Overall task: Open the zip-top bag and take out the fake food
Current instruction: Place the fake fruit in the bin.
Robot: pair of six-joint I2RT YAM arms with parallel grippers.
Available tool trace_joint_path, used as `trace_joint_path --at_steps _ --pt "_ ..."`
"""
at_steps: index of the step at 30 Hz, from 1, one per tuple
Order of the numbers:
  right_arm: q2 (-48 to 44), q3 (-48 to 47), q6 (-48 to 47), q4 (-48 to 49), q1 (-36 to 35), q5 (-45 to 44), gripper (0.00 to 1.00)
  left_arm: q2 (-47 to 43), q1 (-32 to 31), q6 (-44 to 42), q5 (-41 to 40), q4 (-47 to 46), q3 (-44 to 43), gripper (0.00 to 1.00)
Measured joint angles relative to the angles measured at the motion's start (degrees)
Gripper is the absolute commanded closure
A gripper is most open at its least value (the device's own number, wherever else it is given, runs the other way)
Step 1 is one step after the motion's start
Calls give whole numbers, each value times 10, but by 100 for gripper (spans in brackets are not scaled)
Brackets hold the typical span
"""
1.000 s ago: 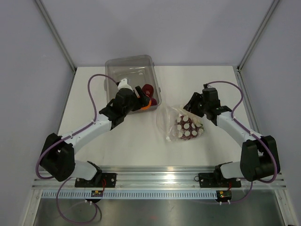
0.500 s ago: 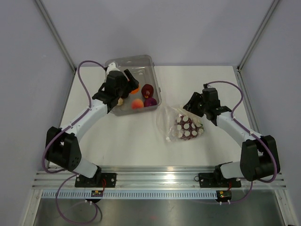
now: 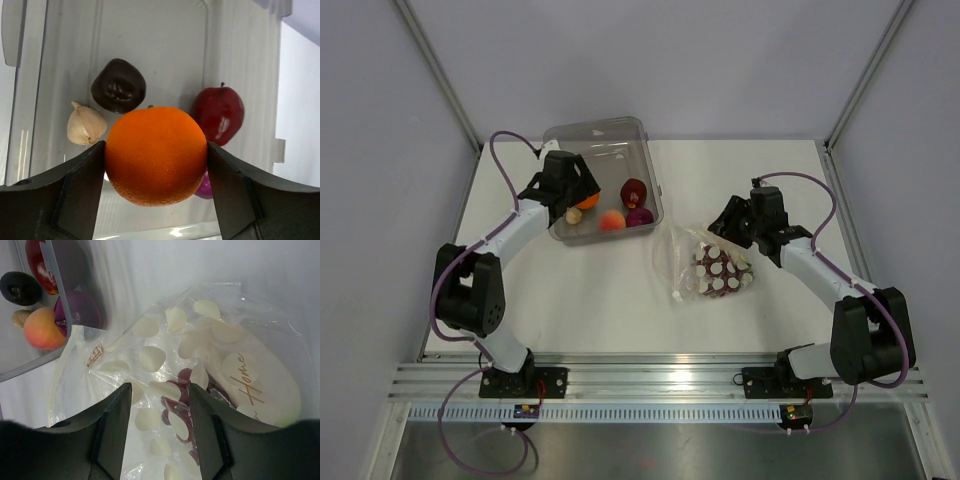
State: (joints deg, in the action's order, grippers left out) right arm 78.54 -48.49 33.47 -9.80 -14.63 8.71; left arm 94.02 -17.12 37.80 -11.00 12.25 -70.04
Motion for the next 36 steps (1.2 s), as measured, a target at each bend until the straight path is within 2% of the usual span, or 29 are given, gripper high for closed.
trace_joint_path --at_steps 8,12,18,21,26,32,36 --pt "0 0 0 1 0 0 43 45 6 -1 6 1 0 40" --pt "0 1 0 2 0 4 43 47 6 -2 8 1 0 36" --pt "0 5 2 6 0 5 42 55 6 -2 8 1 0 22" --pt "0 6 3 6 0 5 42 59 6 -2 7 2 0 19" --pt "0 6 4 10 0 7 42 60 7 -4 7 2 0 1" --pt "0 7 4 10 0 9 42 60 23 10 23 -2 3 1" --pt "0 8 4 10 0 9 42 48 38 16 24 -30 38 1"
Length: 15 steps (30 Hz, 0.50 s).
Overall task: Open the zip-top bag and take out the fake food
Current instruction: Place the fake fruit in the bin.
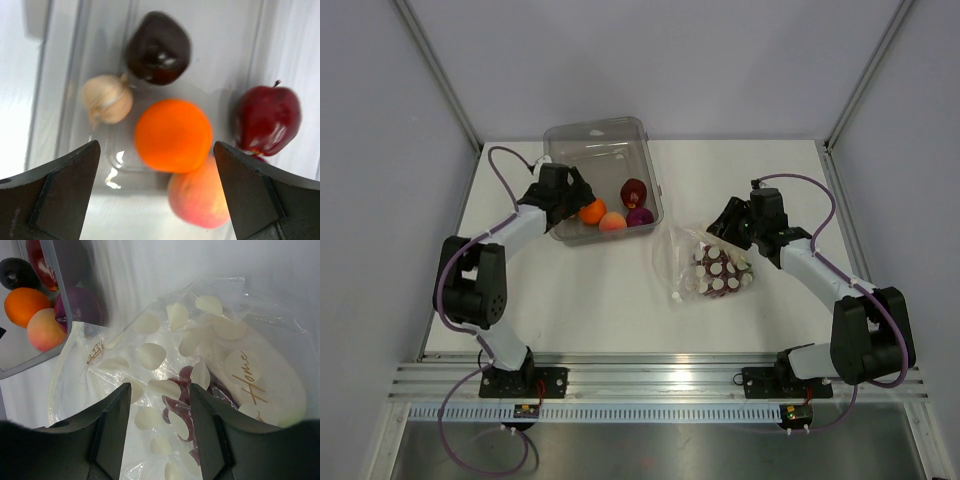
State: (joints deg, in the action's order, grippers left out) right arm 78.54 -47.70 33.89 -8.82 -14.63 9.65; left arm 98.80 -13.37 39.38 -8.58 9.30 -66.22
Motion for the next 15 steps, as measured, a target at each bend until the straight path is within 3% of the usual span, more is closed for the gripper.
trace_joint_path --at_steps 8,15 --pt "0 1 0 0 0 0 43 -118 -16 26 -3 -21 81 2" --pt "-1 1 2 -1 0 -2 44 -216 -103 34 -6 -75 118 7"
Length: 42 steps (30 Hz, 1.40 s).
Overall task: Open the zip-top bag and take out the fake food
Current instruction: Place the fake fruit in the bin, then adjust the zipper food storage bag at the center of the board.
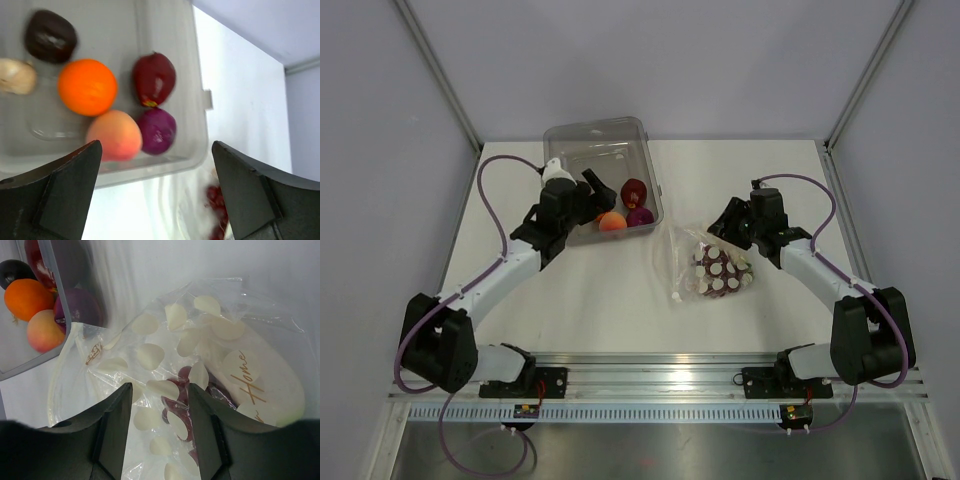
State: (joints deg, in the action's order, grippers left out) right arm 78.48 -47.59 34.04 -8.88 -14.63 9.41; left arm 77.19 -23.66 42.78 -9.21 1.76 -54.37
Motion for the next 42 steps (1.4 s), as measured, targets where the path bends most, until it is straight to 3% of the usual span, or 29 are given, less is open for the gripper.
trace_joint_path --at_steps 12,23,34,42 --pt "-30 0 3 -18 0 -29 45 -39 -103 4 32 -77 131 19" --pt "-70 45 28 -33 0 -56 45 -8 -127 -10 71 -165 146 28" --pt "-79 71 73 -30 0 -70 46 20 -154 -12 110 -227 164 30" --pt "-102 76 79 -30 0 -111 47 76 -182 23 136 -270 165 39"
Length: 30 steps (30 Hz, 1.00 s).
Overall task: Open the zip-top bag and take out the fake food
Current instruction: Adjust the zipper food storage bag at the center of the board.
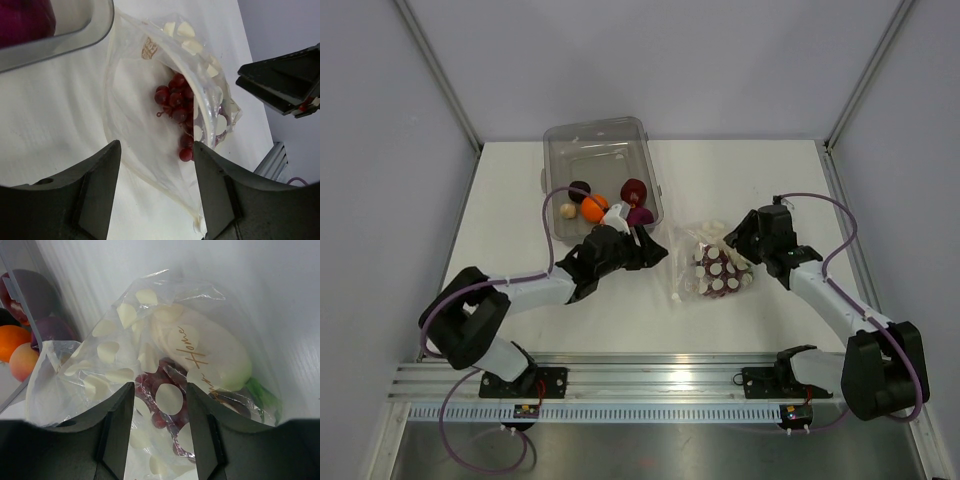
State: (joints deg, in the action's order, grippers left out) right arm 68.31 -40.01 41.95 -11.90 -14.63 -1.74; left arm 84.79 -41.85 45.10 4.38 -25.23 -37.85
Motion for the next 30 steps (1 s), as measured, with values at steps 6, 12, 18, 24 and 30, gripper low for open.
trace_joint_path --at_steps 6,12,18,24,30 --pt "-4 2 3 0 0 -23 47 19 -1 34 8 -5 0 41" --pt "-4 5 4 0 0 -24 47 31 -2 50 21 -21 0 47" --pt "-4 5 6 1 0 -29 47 78 -3 67 46 -30 -4 49" --pt "-4 10 14 14 0 -34 47 101 -5 79 62 -36 -15 48" --pt "19 10 16 31 0 -36 47 119 -10 79 67 -36 -45 48"
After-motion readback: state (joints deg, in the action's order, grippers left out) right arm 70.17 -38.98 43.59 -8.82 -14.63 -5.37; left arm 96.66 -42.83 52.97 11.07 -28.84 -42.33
